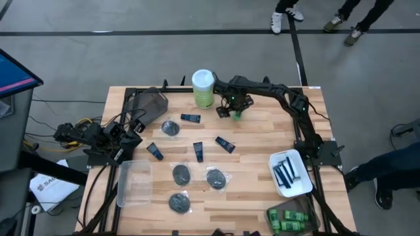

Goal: Pick & Place Travel size toiletries
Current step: Put the green shampoo into the bottom black bin, then put the black hairbrush into the transparent bin

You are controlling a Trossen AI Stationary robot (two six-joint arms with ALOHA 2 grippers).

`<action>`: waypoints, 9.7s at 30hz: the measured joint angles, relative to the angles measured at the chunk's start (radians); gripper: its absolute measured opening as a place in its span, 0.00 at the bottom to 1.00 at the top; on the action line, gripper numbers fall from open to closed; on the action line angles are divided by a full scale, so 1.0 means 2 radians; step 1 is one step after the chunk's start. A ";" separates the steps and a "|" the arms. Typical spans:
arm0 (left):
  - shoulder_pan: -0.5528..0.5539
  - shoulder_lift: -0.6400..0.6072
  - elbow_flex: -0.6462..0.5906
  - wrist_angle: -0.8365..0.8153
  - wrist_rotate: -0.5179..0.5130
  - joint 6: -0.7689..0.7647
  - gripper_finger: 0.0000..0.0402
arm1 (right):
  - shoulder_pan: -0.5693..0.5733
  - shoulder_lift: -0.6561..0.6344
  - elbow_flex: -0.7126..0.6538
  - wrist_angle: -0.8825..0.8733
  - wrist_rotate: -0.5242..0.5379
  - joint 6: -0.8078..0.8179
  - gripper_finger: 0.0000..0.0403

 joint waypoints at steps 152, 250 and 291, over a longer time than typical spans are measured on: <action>0.000 0.126 0.000 0.047 0.000 -0.039 0.01 | 0.693 -0.197 0.081 -0.170 0.563 0.612 0.56; 0.000 0.286 0.300 -0.243 -0.191 0.001 0.00 | 0.333 -1.020 -0.881 0.625 0.152 -0.159 0.01; -0.013 0.888 0.365 -0.074 0.036 0.201 0.81 | 0.333 -1.020 -0.881 0.626 0.154 -0.159 0.01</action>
